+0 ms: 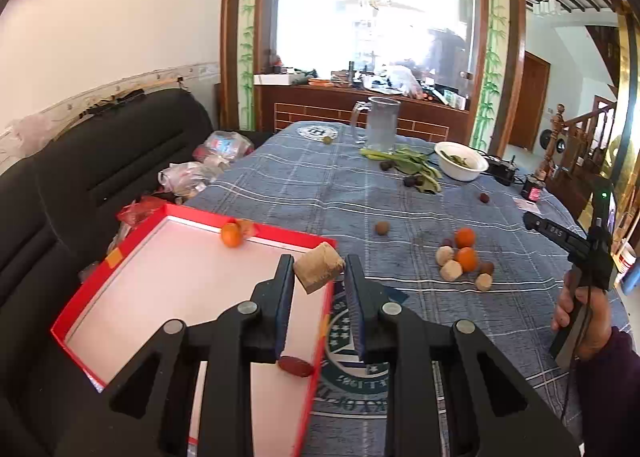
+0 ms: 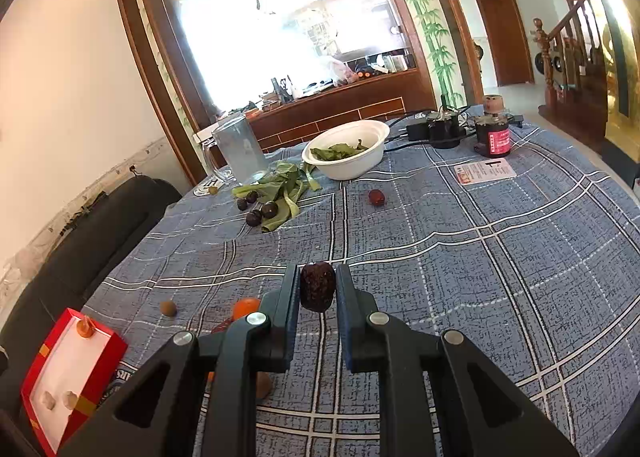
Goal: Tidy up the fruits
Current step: 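Carry the pale cube over the tray with the left tool while the right tool holds the date, then open the left tool over the tray while the right tool releases the dark date into it, then grasp a round tan biscuit with the right tool while the left tool grasps another, then carry both biscuits over the tray and open both tools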
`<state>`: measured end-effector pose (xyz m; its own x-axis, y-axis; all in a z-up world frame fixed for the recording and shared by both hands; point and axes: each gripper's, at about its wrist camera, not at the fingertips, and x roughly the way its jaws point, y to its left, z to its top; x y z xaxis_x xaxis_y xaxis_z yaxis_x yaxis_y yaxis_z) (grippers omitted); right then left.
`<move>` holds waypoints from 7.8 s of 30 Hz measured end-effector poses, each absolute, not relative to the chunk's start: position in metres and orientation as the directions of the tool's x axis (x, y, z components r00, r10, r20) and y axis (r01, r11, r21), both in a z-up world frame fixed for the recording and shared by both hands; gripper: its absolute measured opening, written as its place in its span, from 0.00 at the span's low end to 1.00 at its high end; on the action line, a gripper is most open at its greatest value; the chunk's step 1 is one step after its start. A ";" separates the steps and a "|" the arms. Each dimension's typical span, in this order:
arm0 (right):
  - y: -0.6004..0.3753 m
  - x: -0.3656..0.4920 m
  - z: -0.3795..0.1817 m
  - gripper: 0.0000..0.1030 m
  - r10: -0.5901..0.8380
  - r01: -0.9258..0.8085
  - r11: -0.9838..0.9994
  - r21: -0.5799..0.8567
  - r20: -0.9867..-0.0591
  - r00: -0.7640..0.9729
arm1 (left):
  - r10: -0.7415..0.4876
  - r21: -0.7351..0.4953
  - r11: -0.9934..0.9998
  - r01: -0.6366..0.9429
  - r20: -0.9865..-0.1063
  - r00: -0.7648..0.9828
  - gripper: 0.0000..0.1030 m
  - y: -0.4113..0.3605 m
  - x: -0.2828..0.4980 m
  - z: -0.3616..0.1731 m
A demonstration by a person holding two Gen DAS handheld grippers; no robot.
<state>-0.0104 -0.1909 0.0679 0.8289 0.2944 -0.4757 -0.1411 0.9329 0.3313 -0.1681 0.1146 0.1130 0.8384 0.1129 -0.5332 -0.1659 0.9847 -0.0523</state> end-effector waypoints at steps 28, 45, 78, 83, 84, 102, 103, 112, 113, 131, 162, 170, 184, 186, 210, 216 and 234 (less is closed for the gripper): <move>0.061 -0.148 0.078 0.15 0.772 -0.691 0.609 0.391 -0.494 0.400 | 0.400 0.090 0.905 -0.417 -0.520 0.755 0.27 0.200 -0.184 0.078; 0.105 -0.171 0.048 0.15 0.750 -0.755 0.555 0.348 -0.603 0.274 | 0.458 0.136 0.868 -0.477 -0.591 0.664 0.27 0.232 -0.176 0.045; 0.012 -0.095 0.083 0.45 0.674 -0.566 0.730 0.382 -0.534 0.510 | 0.395 0.175 0.912 -0.370 -0.611 0.686 0.77 0.195 -0.155 0.077; -0.085 -0.066 0.081 0.46 0.585 -0.426 0.811 0.401 -0.546 0.600 | 0.273 0.190 0.962 -0.196 -0.616 0.739 0.79 0.130 -0.150 0.082; -0.106 -0.060 0.080 0.47 0.561 -0.389 0.827 0.405 -0.550 0.619 | 0.249 0.192 0.968 -0.164 -0.621 0.744 0.80 0.118 -0.148 0.081; -0.130 -0.034 0.040 0.42 0.538 -0.343 0.843 0.415 -0.683 0.495 | 0.092 0.197 0.978 0.073 -0.711 0.697 0.80 0.019 -0.083 0.052; -0.125 -0.034 0.037 0.41 0.521 -0.351 0.852 0.390 -0.699 0.490 | 0.087 0.197 0.977 0.080 -0.711 0.698 0.80 0.018 -0.081 0.051; -0.100 -0.031 0.027 0.28 0.416 -0.394 0.891 0.224 -0.749 0.515 | -0.007 0.119 0.982 0.145 -0.749 0.662 0.80 0.014 -0.060 0.039; -0.099 -0.031 0.027 0.22 0.400 -0.395 0.896 0.201 -0.750 0.526 | -0.014 0.113 0.982 0.150 -0.753 0.658 0.80 0.013 -0.058 0.038; -0.194 -0.023 0.053 0.19 0.485 -0.149 0.832 0.534 -0.572 0.661 | -0.122 0.015 0.972 0.234 -0.821 0.557 0.49 -0.025 0.000 0.016; -0.186 -0.055 0.081 0.19 0.401 -0.202 0.882 0.426 -0.454 0.796 | -0.072 -0.061 0.997 0.044 -0.625 0.778 0.30 0.044 -0.097 0.095; -0.187 -0.053 0.080 0.19 0.364 -0.180 0.901 0.396 -0.459 0.811 | -0.060 -0.071 0.997 0.021 -0.622 0.781 0.30 0.051 -0.109 0.095; -0.189 -0.052 0.076 0.19 0.321 -0.140 0.915 0.377 -0.476 0.819 | -0.040 -0.095 0.995 -0.028 -0.641 0.766 0.30 0.073 -0.118 0.083; -0.190 -0.051 0.076 0.19 0.316 -0.133 0.916 0.378 -0.476 0.820 | -0.030 -0.094 0.995 -0.039 -0.636 0.771 0.30 0.079 -0.121 0.083; -0.168 -0.038 0.061 0.19 0.331 -0.123 0.921 0.371 -0.573 0.750 | 0.099 -0.131 0.965 -0.228 -0.621 0.777 0.30 0.180 -0.158 0.081; -0.083 -0.050 0.075 0.18 0.495 -0.313 0.865 0.392 -0.559 0.666 | 0.259 -0.058 0.927 -0.371 -0.616 0.744 0.30 0.227 -0.169 0.079; 0.119 -0.068 0.042 0.18 0.658 -0.575 0.706 0.414 -0.682 0.318 | 0.297 0.069 0.931 -0.358 -0.714 0.634 0.30 0.250 -0.134 0.054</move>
<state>-0.0683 0.1193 0.0418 0.3176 0.6584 -0.6824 -0.5746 0.7061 0.4138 -0.1341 0.2499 0.0544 0.6342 0.2966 -0.7140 -0.3582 0.9311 0.0686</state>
